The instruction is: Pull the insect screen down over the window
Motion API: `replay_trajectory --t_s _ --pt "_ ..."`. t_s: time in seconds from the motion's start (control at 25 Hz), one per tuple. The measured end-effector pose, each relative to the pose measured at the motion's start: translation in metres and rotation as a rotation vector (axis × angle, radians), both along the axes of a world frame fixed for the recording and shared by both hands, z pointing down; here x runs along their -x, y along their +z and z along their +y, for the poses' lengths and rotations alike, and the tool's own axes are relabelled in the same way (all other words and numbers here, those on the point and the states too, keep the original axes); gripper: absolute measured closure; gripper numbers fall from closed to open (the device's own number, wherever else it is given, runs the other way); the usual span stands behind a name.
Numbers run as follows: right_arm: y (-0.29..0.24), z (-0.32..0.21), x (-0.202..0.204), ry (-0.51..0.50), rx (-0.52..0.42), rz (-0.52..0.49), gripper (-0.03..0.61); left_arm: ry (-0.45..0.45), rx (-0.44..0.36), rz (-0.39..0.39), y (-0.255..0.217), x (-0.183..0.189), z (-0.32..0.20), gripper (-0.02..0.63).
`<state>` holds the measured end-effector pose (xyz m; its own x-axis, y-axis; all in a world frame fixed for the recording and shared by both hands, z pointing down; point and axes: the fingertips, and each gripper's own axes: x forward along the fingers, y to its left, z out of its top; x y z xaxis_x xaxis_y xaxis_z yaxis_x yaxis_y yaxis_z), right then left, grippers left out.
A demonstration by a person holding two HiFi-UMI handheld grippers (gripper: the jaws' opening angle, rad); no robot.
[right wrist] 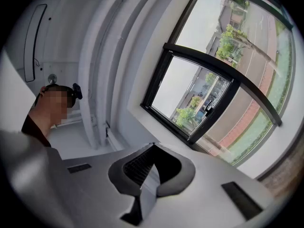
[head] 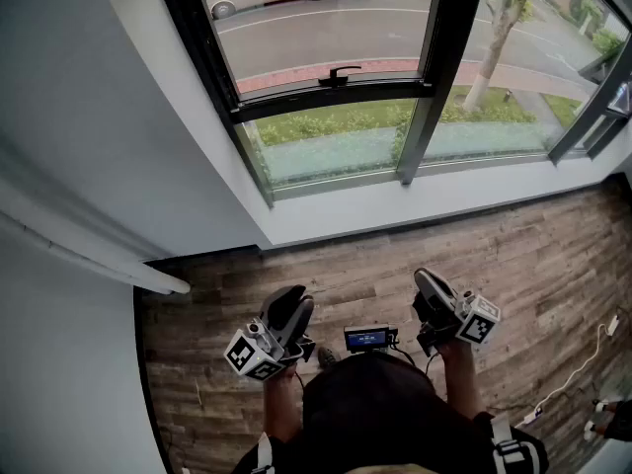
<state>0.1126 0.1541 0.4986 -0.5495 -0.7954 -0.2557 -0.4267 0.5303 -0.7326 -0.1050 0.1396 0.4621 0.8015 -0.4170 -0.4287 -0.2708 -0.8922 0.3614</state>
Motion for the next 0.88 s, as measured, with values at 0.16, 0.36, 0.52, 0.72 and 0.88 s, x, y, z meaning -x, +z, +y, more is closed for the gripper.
replay_trajectory --t_s 0.16,0.36,0.52,0.72,0.88 --pt "-0.002 0.009 -0.003 -0.002 0.011 0.004 0.572 -0.002 0.004 0.005 -0.007 0.001 0.009 0.511" --pt "0.002 0.012 -0.005 0.006 0.019 0.001 0.572 -0.011 0.013 0.008 -0.003 0.004 0.01 0.511" --pt "0.006 0.015 -0.007 0.014 0.027 -0.005 0.572 -0.012 0.016 0.006 -0.002 0.006 0.011 0.511" --pt "0.008 0.018 -0.012 0.052 0.053 -0.018 0.572 -0.009 0.019 0.014 -0.001 0.008 0.016 0.511" --pt "0.007 0.021 -0.014 0.074 0.054 -0.014 0.572 -0.006 0.021 0.017 -0.001 0.012 0.018 0.511"
